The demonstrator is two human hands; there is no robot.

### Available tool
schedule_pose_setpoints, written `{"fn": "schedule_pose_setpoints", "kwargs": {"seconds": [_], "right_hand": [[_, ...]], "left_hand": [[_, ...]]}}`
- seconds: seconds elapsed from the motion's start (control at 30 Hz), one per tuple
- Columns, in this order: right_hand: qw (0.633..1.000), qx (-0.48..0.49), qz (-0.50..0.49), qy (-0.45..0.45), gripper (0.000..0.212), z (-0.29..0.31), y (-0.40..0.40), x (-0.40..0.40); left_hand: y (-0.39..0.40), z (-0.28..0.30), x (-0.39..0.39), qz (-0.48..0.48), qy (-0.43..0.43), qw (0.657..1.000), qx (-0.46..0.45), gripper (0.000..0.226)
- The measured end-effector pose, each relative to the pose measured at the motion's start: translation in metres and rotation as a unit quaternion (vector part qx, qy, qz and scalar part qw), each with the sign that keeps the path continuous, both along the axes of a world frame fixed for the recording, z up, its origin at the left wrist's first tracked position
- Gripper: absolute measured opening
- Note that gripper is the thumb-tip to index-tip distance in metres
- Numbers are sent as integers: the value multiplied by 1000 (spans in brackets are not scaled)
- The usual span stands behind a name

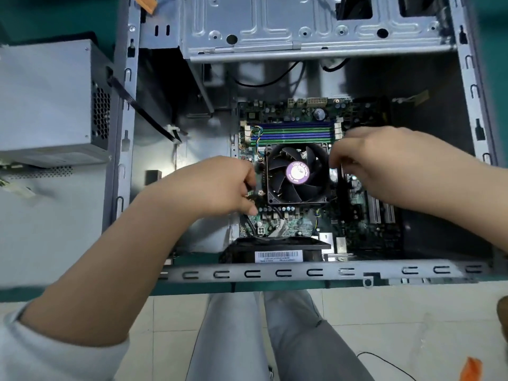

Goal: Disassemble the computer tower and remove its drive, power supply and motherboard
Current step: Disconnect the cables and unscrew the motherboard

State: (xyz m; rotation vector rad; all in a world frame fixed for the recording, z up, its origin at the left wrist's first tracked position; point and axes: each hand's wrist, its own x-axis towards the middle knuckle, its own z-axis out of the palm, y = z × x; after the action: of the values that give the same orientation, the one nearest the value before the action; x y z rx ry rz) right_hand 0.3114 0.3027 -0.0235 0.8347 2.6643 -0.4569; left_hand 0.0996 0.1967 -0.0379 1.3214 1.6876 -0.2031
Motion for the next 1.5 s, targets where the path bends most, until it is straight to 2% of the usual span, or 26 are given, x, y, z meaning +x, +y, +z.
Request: {"fn": "schedule_pose_setpoints", "kwargs": {"seconds": [0.07,0.1,0.23,0.3,0.4,0.47,0.57,0.63,0.83,0.97,1.03,1.13,1.23,1.33,1.4,1.5], "right_hand": [[994,-46,34,97,19,10,-6,-8],[989,-63,66,115,20,14,-9,-13],[964,-62,243,86,31,6,-21,-35],[957,-34,277,82,32,0,-22,-43],[943,-22,322,81,32,-7,-23,-53],[930,-3,358,90,28,-11,-25,-59],[901,42,419,103,26,-19,-29,-65],[890,44,444,97,28,-23,-31,-66],[887,25,456,72,18,-27,-40,-76],[900,38,433,41,22,-34,-45,-80],[902,30,428,45,21,-35,-47,-78],[897,58,438,26,25,-35,-49,-76],[901,64,429,22,29,-36,-48,-77],[908,37,416,37,20,-36,-47,-80],[911,33,411,23,18,-36,-47,-83],[913,39,406,9,16,-38,-49,-83]], "left_hand": [[4,-2,4,-16,-10,1000,-6,29],[7,-2,6,-25,-7,1000,-6,29],[14,-2,6,-21,-5,1000,-20,21],[13,-2,0,11,-22,998,-58,12],[11,0,-4,47,-33,988,-144,15],[11,1,-3,30,13,989,-147,6],[10,1,-1,-51,127,983,-121,21],[11,2,-2,-55,142,978,-140,23],[13,3,-3,-33,141,979,-145,22],[14,5,-6,-17,205,976,-77,11],[22,10,-6,-14,224,974,-20,16],[41,10,-3,-39,163,985,35,20],[51,9,-11,-73,81,994,7,13],[49,13,-25,-30,14,999,4,24],[49,12,-28,-10,-3,1000,24,30],[54,10,-22,-30,-1,999,21,23]]}}
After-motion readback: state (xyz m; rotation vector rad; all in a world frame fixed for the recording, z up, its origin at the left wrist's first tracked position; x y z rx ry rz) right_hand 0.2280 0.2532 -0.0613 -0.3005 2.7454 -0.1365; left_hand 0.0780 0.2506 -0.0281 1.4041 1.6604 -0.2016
